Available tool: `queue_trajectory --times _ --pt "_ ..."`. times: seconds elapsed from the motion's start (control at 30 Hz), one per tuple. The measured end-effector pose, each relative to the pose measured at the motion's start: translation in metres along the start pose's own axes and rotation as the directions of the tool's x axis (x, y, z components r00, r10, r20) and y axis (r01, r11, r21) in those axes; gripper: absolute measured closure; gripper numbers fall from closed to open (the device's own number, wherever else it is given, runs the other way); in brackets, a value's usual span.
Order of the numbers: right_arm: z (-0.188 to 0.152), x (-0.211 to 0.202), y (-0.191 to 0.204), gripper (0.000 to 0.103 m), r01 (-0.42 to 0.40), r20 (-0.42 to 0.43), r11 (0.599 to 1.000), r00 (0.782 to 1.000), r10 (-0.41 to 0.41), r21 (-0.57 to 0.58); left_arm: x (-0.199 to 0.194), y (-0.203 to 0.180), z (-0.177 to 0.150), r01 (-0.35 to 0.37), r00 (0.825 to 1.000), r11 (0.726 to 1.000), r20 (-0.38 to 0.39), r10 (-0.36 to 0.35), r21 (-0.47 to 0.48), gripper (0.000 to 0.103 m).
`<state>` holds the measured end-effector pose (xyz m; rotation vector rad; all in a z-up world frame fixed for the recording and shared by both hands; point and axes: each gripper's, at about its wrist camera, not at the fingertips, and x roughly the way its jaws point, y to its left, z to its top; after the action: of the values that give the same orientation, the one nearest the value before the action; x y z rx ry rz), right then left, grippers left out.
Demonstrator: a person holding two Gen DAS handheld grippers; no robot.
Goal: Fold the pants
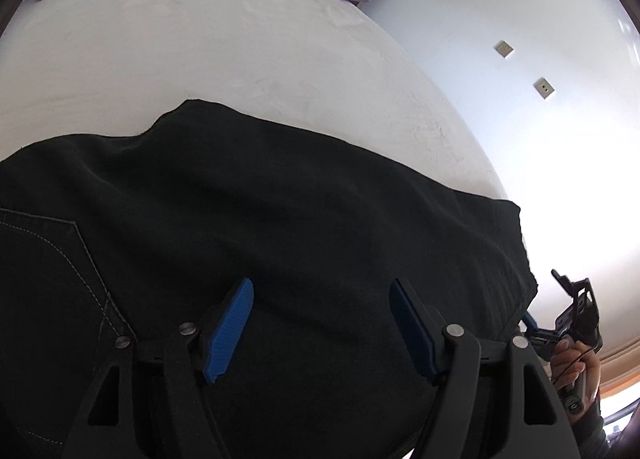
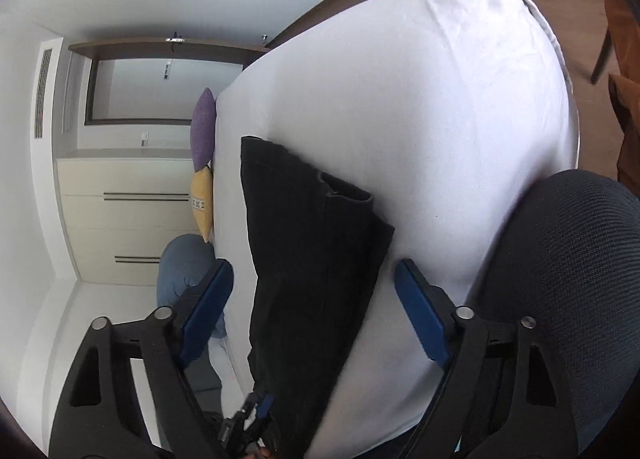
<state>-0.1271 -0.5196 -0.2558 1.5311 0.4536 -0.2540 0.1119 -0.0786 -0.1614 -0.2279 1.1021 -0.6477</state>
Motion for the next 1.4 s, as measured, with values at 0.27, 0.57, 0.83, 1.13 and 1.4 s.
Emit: queue_trajectory --times 0.27,0.57,0.83,1.13,1.4 --pt "-0.042 0.068 0.005 0.046 -0.148 0.016 0.979 0.989 0.147 0.137 0.005 0.01 0.004 0.017 0.999 0.999 -0.031 -0.018 -0.039 0.03" --pt "-0.04 0.089 -0.012 0.089 -0.184 0.048 0.969 0.983 0.178 0.163 0.009 0.003 0.003 -0.047 0.998 0.999 -0.05 0.047 0.008 0.031" --pt "-0.052 0.074 0.048 0.096 -0.052 0.062 0.996 0.996 0.057 -0.077 0.01 -0.002 -0.001 -0.084 0.996 0.996 -0.036 0.086 0.04 0.031" --pt "-0.185 0.12 0.194 0.096 0.104 -0.012 0.614 0.983 -0.182 -0.783 0.006 0.01 -0.004 -0.044 0.999 0.999 -0.025 0.044 0.016 0.031" --pt "-0.336 0.195 0.154 0.096 0.073 -0.01 0.149 0.871 -0.492 -0.986 -0.001 0.015 -0.006 -0.038 0.999 0.999 -0.023 0.038 0.023 0.03"
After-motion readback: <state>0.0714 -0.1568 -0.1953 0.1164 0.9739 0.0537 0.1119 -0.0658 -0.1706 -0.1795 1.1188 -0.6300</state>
